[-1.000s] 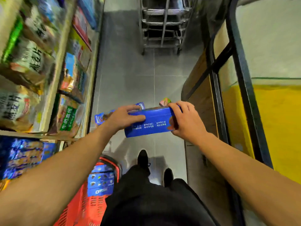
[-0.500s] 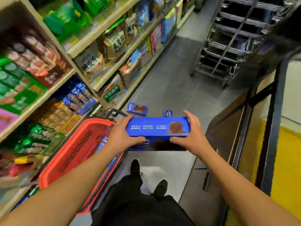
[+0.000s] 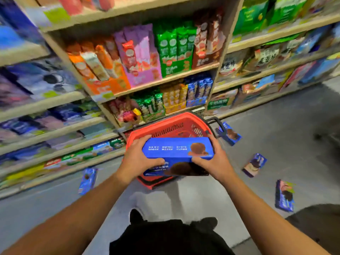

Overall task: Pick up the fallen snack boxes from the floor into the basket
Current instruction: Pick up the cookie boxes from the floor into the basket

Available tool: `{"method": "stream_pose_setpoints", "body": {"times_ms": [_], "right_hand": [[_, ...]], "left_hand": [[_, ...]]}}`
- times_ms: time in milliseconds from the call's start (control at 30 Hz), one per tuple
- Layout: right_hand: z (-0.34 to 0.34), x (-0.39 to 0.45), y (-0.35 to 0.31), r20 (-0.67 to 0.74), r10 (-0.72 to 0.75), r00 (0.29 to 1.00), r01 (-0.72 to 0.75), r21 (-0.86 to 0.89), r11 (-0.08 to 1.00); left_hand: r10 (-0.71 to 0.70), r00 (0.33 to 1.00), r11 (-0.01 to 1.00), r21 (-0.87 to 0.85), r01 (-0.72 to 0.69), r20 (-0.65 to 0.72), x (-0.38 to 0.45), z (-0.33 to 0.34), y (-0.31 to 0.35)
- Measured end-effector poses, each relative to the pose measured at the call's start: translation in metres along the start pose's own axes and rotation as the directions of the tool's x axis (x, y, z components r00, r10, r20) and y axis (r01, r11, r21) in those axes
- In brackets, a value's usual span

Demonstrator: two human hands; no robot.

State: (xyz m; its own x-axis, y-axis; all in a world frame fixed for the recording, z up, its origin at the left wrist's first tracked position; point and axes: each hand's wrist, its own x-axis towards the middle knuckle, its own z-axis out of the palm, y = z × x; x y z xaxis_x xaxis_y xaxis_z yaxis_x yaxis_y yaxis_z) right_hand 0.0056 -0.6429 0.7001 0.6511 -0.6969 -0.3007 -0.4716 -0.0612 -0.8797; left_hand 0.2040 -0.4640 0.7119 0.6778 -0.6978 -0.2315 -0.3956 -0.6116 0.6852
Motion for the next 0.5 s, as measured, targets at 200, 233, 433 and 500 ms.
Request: {"method": "stream_pose_setpoints", "body": {"times_ms": [200, 233, 433, 500], "right_hand": [[0.130, -0.004, -0.037, 0.087, 0.013, 0.996, -0.012, -0.018, 1.000], [0.147, -0.003, -0.043, 0.098, 0.022, 0.995, -0.021, -0.011, 1.000], [0.203, 0.003, -0.054, 0.052, 0.055, 0.997, -0.052, -0.051, 0.997], [0.209, 0.006, -0.050, 0.031, 0.074, 0.997, -0.073, -0.042, 0.996]], "left_hand": [[-0.132, 0.991, 0.991, -0.014, 0.132, -0.001, -0.022, -0.078, -0.111], [-0.131, 0.991, 0.991, -0.017, 0.131, -0.007, -0.022, -0.089, -0.126], [-0.054, 0.998, 0.998, -0.011, 0.055, 0.038, -0.007, -0.124, -0.178], [-0.023, 0.995, 0.999, 0.024, 0.021, 0.094, 0.008, -0.128, -0.176]]}}
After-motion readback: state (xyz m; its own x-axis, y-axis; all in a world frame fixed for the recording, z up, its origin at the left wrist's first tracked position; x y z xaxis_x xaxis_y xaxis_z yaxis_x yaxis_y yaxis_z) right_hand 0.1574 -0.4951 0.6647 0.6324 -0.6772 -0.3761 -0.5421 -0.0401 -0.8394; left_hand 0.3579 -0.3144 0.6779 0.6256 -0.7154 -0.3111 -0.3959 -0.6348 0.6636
